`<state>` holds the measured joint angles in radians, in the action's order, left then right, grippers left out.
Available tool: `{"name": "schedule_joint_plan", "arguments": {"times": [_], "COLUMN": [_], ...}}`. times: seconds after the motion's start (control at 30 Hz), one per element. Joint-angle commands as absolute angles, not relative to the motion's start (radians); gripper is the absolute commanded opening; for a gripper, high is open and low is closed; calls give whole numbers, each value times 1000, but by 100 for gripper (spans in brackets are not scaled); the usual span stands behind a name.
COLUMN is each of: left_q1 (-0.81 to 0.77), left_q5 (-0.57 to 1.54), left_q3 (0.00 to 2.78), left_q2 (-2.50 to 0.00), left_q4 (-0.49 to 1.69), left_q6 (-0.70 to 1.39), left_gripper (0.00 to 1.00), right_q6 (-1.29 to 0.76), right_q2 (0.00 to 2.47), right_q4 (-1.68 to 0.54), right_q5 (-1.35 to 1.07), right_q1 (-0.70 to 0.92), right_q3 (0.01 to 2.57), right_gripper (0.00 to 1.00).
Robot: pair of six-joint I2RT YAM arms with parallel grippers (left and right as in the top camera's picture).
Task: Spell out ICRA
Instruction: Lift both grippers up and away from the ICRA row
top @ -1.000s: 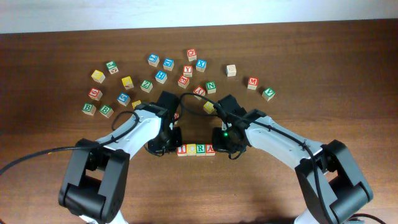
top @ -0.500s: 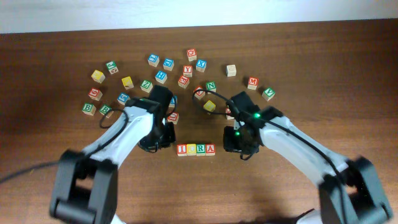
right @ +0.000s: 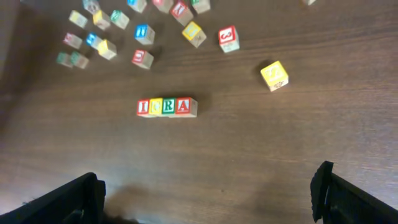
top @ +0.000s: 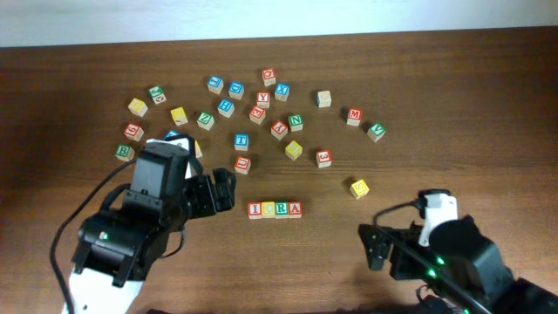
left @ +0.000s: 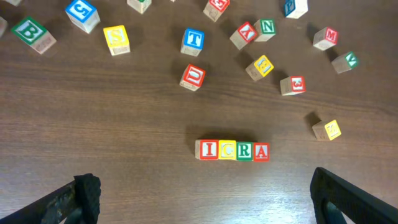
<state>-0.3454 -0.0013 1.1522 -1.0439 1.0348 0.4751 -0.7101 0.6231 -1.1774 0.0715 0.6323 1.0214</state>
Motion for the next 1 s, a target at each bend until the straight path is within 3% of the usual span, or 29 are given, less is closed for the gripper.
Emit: {"name": "schedule_joint_plan", "arguments": {"times": [0.0, 0.6, 0.77, 0.97], "left_q1": [-342, -342, -342, -342], "left_q5": [-23, -23, -23, -23], "left_q3": [1162, 1162, 1162, 1162], "left_q2": [-1046, -1059, -1059, -1059], "left_q4": [1035, 1034, 1034, 1034], "left_q6": [474, 474, 474, 474], "left_gripper": [99, 99, 99, 99], "right_q6": [-723, -723, -672, -361], "right_q2": [598, 594, 559, 292], "right_q4": [-1179, -1288, -1332, -1090], "right_q5": [115, 113, 22, -147], "right_q1": [641, 634, 418, 173], "right_q3": [1025, 1025, 1020, 854], "right_gripper": [98, 98, 98, 98]}}
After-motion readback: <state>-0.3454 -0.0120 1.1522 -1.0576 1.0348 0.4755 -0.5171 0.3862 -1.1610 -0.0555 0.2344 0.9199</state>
